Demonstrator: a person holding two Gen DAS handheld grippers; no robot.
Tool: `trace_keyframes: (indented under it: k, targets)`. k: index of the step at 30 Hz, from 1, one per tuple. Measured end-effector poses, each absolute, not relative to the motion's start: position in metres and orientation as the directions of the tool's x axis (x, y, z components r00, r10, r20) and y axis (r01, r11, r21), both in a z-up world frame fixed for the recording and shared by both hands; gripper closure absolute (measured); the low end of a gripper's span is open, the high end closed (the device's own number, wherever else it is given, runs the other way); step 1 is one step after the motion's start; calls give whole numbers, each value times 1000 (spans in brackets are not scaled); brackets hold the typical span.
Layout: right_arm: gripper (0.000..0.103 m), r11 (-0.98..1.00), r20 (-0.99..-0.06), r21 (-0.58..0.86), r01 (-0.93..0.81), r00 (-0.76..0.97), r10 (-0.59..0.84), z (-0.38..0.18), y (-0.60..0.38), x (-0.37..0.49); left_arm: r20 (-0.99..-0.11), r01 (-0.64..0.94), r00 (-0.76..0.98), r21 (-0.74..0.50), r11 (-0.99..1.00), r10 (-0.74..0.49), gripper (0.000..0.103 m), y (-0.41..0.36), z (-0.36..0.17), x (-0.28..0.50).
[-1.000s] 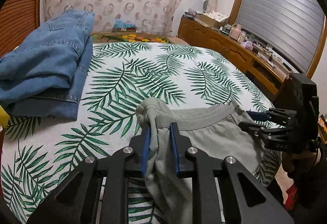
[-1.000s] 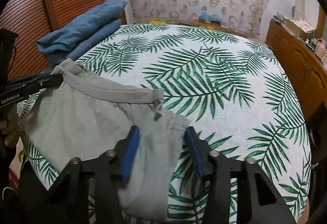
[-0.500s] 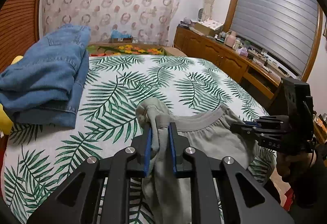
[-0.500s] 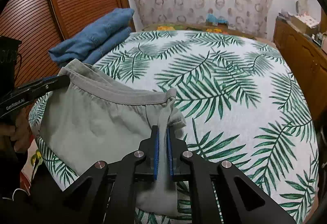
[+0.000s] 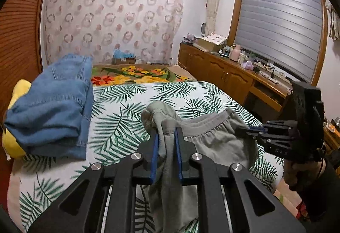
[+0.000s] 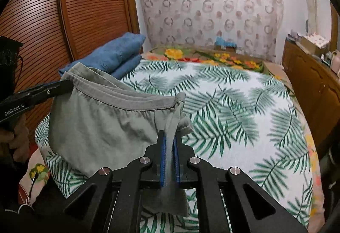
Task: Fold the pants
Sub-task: 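Pinch the pants waistband with the right tool while the left tool holds the other end, then lift the folded pants with both tools and carry them toward the blue jeans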
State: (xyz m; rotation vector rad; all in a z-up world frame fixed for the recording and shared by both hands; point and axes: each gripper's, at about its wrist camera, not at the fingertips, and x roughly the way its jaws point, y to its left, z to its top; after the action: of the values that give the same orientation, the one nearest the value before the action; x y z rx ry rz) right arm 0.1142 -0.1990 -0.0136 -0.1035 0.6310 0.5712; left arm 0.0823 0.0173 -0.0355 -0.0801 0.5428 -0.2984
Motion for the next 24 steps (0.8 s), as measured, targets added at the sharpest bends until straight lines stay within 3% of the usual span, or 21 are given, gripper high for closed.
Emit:
trace_keyframes:
  k: [24]
  targets:
    - [96, 796, -561, 2, -605, 658, 502, 10, -169, 182, -488, 183, 841, -152, 971, -234, 88, 45, -20, 133]
